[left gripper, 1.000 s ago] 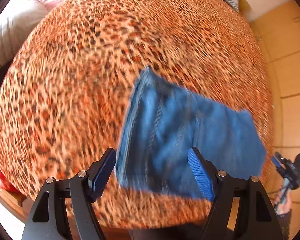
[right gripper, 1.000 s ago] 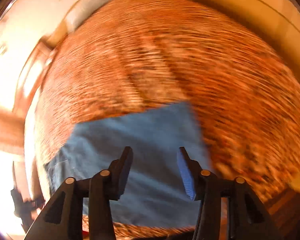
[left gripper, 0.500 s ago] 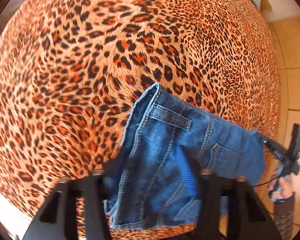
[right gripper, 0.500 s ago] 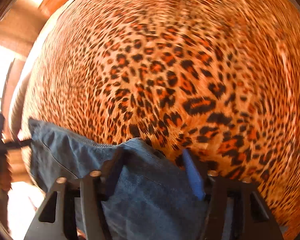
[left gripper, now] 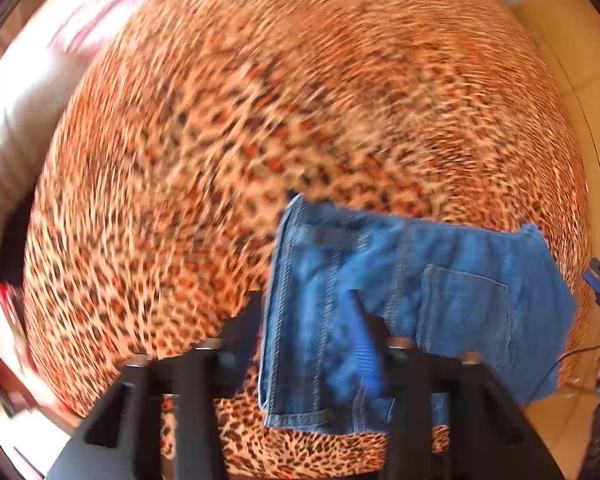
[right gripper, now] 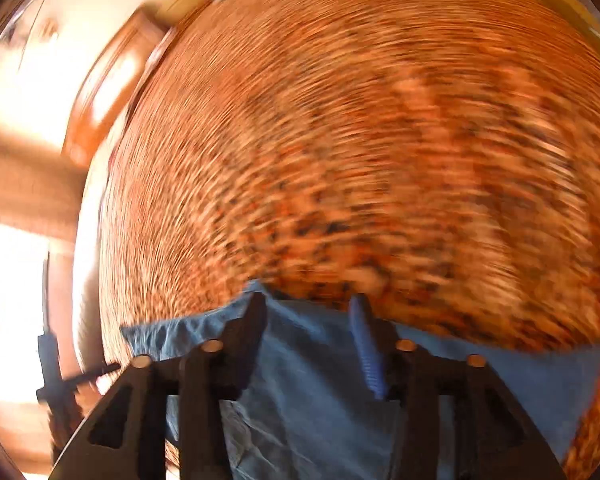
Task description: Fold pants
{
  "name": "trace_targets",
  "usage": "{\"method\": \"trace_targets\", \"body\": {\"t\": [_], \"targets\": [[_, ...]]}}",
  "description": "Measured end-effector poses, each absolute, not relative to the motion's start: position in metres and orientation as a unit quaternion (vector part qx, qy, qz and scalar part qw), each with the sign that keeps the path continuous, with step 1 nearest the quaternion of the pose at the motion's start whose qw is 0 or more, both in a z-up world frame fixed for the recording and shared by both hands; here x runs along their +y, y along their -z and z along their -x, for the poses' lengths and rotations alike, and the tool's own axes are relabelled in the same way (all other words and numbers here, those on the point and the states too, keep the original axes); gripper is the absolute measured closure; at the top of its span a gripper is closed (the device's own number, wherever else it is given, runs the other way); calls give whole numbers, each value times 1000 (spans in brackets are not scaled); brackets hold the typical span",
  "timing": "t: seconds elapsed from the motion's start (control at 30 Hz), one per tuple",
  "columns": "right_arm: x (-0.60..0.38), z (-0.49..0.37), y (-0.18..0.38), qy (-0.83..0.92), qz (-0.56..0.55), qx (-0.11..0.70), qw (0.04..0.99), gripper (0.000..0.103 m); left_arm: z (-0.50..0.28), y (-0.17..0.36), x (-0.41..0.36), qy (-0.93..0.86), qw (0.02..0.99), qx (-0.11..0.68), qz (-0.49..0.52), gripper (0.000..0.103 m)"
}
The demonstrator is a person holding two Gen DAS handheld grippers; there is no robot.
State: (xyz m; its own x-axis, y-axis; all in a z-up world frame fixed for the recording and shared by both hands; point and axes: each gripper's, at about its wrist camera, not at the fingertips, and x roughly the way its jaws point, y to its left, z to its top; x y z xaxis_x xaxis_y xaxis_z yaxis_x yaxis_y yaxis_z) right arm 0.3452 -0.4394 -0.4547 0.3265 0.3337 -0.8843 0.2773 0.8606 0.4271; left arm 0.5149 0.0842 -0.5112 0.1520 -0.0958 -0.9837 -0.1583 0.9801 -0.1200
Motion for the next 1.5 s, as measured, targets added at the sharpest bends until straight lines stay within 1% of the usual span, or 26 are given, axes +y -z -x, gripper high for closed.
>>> {"method": "trace_targets", "body": {"t": [0.03, 0.13, 0.27, 0.3, 0.33, 0.4, 0.43, 0.47, 0.5, 0.53, 0.63, 0.77, 0.83, 0.9, 0.97, 1.07, 1.1, 1.13, 1.17, 1.2, 1.23, 1.3, 1.33, 1.4, 1.47, 1.5], "targets": [[-472, -328, 452, 12, -280, 573, 770, 54, -523, 507, 66, -5, 762, 643, 81, 33], [-555, -284, 458, 101, -307, 566, 758, 51, -548, 503, 7, 54, 762, 643, 52, 32], [-598, -233, 472, 132, -370, 557, 732, 50, -584, 527, -84, 113, 721, 682, 51, 33], [-595, -227, 478, 130, -372, 564, 725, 50, -583, 529, -93, 122, 707, 694, 53, 35], [-591, -217, 483, 124, -373, 579, 715, 50, -580, 531, -105, 135, 696, 703, 53, 41], [-583, -195, 491, 108, -369, 602, 700, 50, -572, 532, -119, 146, 699, 699, 37, 46], [-575, -185, 498, 103, -361, 611, 697, 50, -570, 538, -121, 141, 706, 693, 31, 46], [-571, -171, 501, 102, -348, 619, 697, 50, -565, 541, -117, 135, 710, 690, 36, 46], [-566, -158, 505, 102, -344, 622, 697, 47, -556, 541, -106, 129, 709, 692, 49, 46], [-564, -145, 509, 99, -348, 624, 692, 45, -548, 546, -91, 123, 702, 697, 76, 46], [-561, -119, 517, 81, -384, 619, 681, 45, -521, 562, -36, 100, 680, 708, 161, 46], [-553, -111, 530, 77, -423, 603, 672, 45, -473, 569, 38, 10, 686, 696, 213, 45], [-549, -110, 532, 76, -438, 595, 670, 44, -453, 581, 71, -23, 674, 688, 266, 43], [-539, -110, 536, 71, -452, 590, 665, 43, -440, 599, 91, -42, 656, 684, 316, 43], [-526, -113, 543, 68, -468, 590, 655, 43, -437, 612, 99, -47, 648, 681, 339, 43], [-512, -118, 547, 82, -461, 589, 659, 41, -441, 633, 106, -53, 637, 673, 371, 45], [-508, -118, 546, 87, -459, 586, 663, 41, -445, 640, 107, -61, 636, 670, 379, 50], [-503, -122, 545, 90, -451, 581, 671, 44, -449, 641, 110, -69, 641, 660, 384, 74], [-499, -125, 542, 90, -446, 577, 678, 65, -455, 640, 109, -68, 644, 654, 392, 88], [-497, -127, 538, 80, -449, 576, 678, 94, -459, 635, 111, -69, 644, 648, 400, 91], [-494, -127, 528, 69, -458, 561, 686, 94, -459, 628, 116, -70, 649, 644, 398, 91], [-486, -130, 506, 62, -426, 550, 716, 94, -465, 628, 116, -70, 662, 655, 357, 90], [-484, -129, 505, 65, -403, 561, 720, 94, -468, 637, 115, -78, 657, 670, 337, 90], [-480, -127, 523, 88, -387, 590, 703, 93, -470, 655, 116, -87, 635, 685, 346, 89], [-480, -119, 541, 103, -400, 603, 682, 88, -473, 658, 117, -90, 629, 684, 357, 86], [-481, -114, 542, 107, -416, 593, 681, 83, -473, 656, 119, -86, 628, 688, 353, 84]]}}
